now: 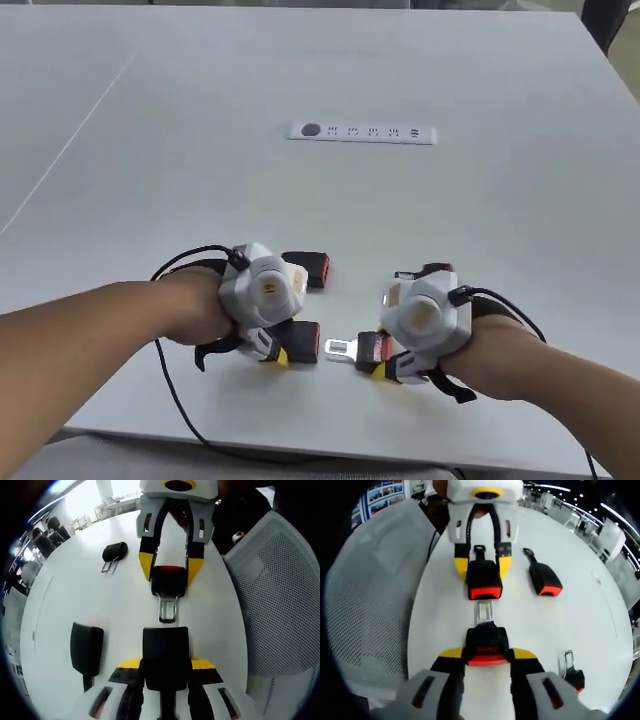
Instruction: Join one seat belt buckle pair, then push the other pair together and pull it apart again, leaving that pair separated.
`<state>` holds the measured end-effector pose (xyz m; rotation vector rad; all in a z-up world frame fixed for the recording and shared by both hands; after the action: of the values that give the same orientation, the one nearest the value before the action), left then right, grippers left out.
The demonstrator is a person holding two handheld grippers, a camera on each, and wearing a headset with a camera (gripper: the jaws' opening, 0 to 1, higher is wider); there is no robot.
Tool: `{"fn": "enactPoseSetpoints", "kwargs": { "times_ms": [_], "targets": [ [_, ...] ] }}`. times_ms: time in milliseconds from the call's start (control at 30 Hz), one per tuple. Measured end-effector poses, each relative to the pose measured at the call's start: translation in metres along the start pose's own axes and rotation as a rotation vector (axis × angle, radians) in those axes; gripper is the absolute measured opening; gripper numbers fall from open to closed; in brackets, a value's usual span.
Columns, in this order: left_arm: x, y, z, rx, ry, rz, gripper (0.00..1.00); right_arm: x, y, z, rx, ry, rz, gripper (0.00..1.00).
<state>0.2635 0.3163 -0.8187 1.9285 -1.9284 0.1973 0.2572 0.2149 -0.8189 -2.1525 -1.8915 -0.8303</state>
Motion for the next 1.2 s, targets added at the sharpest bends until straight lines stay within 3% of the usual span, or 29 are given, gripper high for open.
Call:
{"fn": "enactPoseSetpoints", "kwargs": {
  "times_ms": [267, 633, 667, 867, 1200],
  "targets": [
    [0.0, 0.0, 0.0, -0.006, -0.008, -0.007, 0.34, 0.008, 0.001, 0.004, -0.006, 0.004, -0.037, 0.34],
    [0.001, 0.001, 0.001, -0.008, -0.013, -0.007, 0.34, 0.02, -0.001, 0.01, 0.0, 0.043, -0.034, 0.34],
    [0.001, 0.001, 0.001, -0.008, -0.015, -0.005, 0.34, 0.019, -0.001, 0.01, 0.0, 0.027, -0.031, 0.34],
    [0.001, 0.002, 0.001, -0.009, -0.023, 0.001, 0.34, 0.021, 0.0, 0.01, 0.009, 0.045, -0.029, 0.33],
    [0.001, 0.002, 0.001, -0.01, -0.019, 0.009, 0.33, 0.037, -0.002, 0.018, 0.011, 0.051, -0.041, 0.32]
  ]
}}
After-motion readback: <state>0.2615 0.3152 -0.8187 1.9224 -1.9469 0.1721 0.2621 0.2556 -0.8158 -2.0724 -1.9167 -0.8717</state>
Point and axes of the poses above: the centre of the closed fingertips' face, and the gripper's own axes: z roughly forward along the fingers, y roughly to its right, x roughly out of its top, the point moved 1 cm from there along -z, roughly backward along the fingers, and after that the axes turned 12 degrees about -x, right-handed, at the moved point
